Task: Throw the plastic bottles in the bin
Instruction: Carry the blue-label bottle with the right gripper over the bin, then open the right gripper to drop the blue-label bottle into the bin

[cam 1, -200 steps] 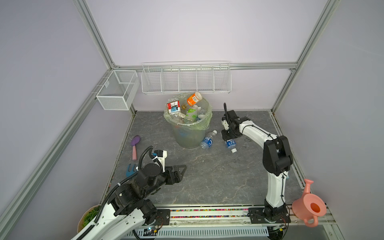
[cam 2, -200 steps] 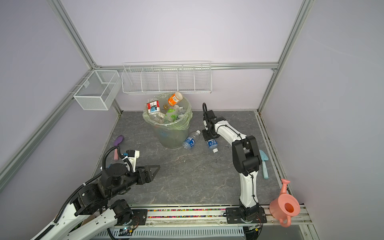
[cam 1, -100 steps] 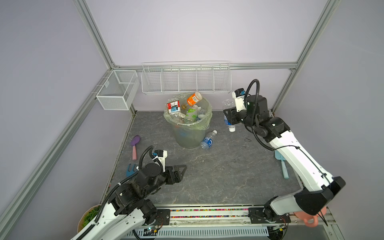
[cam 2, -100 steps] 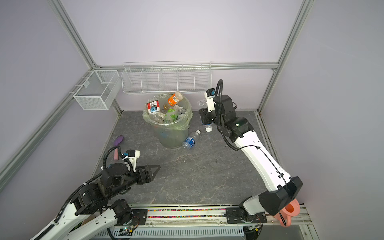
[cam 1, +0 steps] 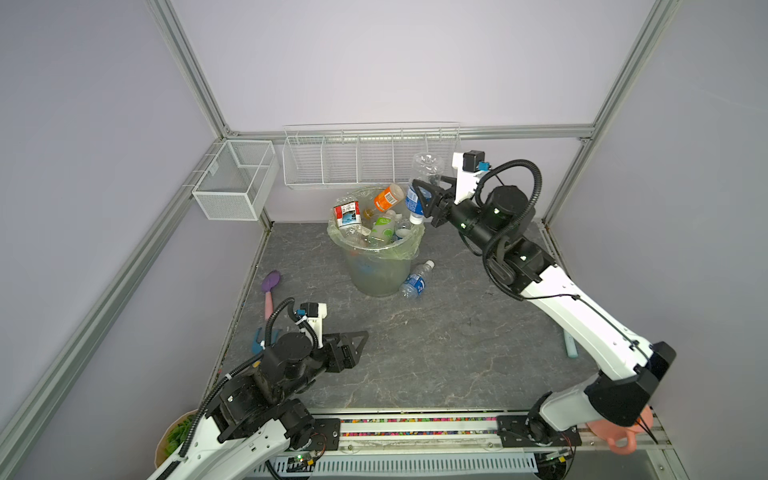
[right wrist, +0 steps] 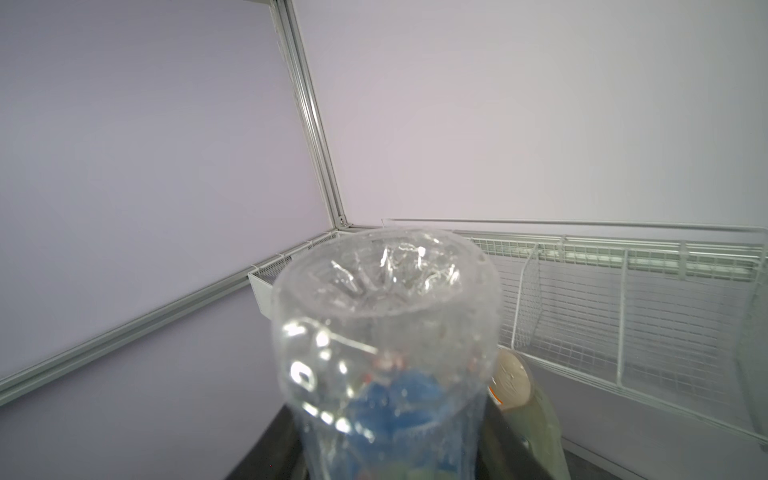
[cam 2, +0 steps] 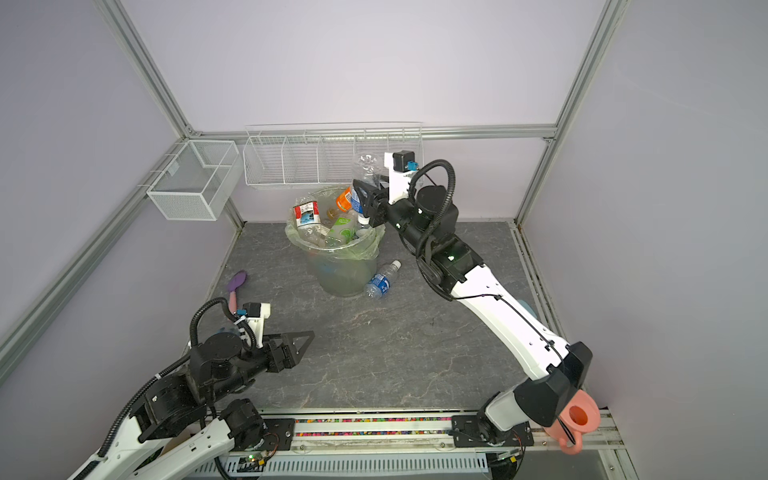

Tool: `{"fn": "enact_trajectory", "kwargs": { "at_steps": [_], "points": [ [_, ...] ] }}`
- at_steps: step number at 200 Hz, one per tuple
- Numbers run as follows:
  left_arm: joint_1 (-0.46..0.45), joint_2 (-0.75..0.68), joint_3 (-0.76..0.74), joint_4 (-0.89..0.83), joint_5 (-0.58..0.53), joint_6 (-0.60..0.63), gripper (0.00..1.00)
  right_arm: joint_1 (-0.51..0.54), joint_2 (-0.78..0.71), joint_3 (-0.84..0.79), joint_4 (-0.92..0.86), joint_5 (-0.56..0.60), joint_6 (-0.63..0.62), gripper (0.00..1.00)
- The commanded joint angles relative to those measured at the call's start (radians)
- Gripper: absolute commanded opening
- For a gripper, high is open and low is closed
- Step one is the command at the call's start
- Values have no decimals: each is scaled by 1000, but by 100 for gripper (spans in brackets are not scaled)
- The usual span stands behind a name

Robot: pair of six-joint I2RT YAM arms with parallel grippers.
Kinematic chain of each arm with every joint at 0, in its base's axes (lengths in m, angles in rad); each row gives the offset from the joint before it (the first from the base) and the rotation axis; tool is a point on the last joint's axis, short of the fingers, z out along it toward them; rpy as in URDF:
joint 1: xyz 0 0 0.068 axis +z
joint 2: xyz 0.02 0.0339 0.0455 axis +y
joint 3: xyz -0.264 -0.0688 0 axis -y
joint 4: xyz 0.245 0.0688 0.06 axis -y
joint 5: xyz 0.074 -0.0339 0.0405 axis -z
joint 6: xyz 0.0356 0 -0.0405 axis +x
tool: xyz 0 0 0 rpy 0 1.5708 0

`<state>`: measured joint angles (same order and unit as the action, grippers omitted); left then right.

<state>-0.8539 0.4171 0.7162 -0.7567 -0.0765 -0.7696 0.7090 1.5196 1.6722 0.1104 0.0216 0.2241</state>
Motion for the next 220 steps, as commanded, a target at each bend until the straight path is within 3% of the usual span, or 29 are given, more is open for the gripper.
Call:
{"fn": "enact_trajectory", "kwargs": {
  "at_steps": [1,62,111,116,123,127,139,144,147,149,220],
  "points": [
    [-7,-31,25,-53,-25,-4,93,28,99,105,111,17,-22,7],
    [-6,-99,22,-109,-48,-13,93,54,380,406,98,106,-98,7],
    [-7,-102,34,-119,-49,-12,93,55,707,750,-100,120,-103,9],
    [-6,-102,38,-122,-49,-13,93,53,724,756,-108,134,-103,14],
    [-6,-105,43,-128,-50,-13,93,53,738,750,-110,155,-102,30],
    [-6,-109,46,-133,-52,-14,93,51,742,742,-111,165,-103,48],
    [-6,-122,53,-145,-59,-15,93,48,744,719,-111,202,-100,79],
    [-6,-127,56,-153,-61,-16,93,48,744,716,-119,216,-94,99],
    [-6,-130,57,-156,-63,-17,93,49,744,716,-126,223,-87,89],
    [-6,-132,57,-158,-65,-17,93,48,744,717,-130,224,-86,88],
    [-6,-128,54,-156,-67,-15,93,55,527,533,-51,139,-91,88]
  ]
}}
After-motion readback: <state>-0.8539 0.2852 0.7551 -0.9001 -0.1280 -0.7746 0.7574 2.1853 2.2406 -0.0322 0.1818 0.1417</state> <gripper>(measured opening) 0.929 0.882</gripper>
